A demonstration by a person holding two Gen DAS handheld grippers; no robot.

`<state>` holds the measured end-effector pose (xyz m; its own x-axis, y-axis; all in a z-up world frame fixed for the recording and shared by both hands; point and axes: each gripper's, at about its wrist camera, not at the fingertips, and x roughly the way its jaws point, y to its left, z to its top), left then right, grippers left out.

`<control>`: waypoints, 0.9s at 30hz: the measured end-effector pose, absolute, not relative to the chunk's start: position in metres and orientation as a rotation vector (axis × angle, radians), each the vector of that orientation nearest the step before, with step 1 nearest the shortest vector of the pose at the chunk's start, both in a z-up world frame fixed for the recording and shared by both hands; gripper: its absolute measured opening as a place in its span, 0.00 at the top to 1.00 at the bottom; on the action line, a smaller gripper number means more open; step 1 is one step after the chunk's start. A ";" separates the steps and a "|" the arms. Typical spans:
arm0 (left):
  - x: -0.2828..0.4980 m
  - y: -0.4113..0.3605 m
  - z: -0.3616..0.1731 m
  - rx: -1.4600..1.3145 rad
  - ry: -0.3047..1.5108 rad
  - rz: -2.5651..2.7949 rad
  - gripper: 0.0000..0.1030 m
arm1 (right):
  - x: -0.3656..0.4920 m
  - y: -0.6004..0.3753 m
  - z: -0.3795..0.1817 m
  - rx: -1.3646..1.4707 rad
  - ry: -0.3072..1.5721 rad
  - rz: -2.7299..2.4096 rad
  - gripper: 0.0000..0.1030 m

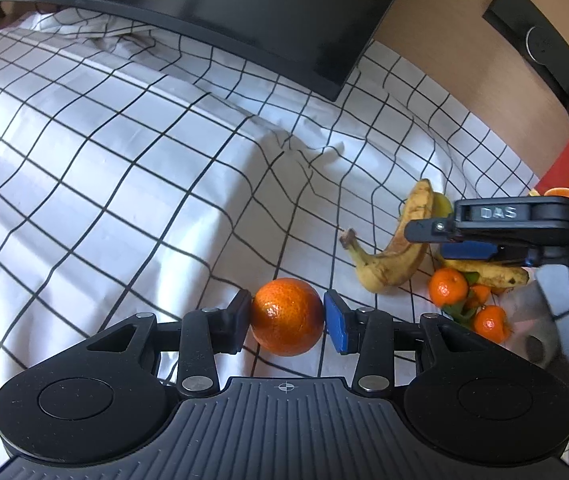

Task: Organize fruits
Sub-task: 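Grasp the brown-spotted banana from the fruit pile with the right gripper while the left holds the tangerine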

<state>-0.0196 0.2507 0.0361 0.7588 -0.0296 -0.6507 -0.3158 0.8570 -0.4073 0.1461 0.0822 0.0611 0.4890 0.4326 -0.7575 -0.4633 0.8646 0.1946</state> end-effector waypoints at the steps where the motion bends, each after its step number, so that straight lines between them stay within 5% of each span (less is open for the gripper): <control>1: -0.020 0.250 0.037 -0.526 0.698 0.162 0.57 | 0.149 0.082 0.060 -0.024 0.908 0.521 0.43; 10: -0.032 0.258 0.036 -0.537 0.707 0.194 0.57 | 0.177 0.119 0.039 -0.106 0.892 0.413 0.43; 12: -0.037 0.262 0.035 -0.545 0.708 0.210 0.57 | 0.185 0.122 0.032 -0.114 0.910 0.415 0.57; 15: -0.043 0.266 0.032 -0.554 0.717 0.224 0.57 | 0.181 0.136 0.032 -0.211 0.858 0.476 0.59; 23: -0.049 0.270 0.028 -0.571 0.721 0.245 0.57 | 0.178 0.152 0.032 -0.261 0.844 0.625 0.59; 27: -0.047 0.268 0.030 -0.568 0.719 0.248 0.57 | 0.173 0.147 0.026 -0.132 0.857 0.481 0.49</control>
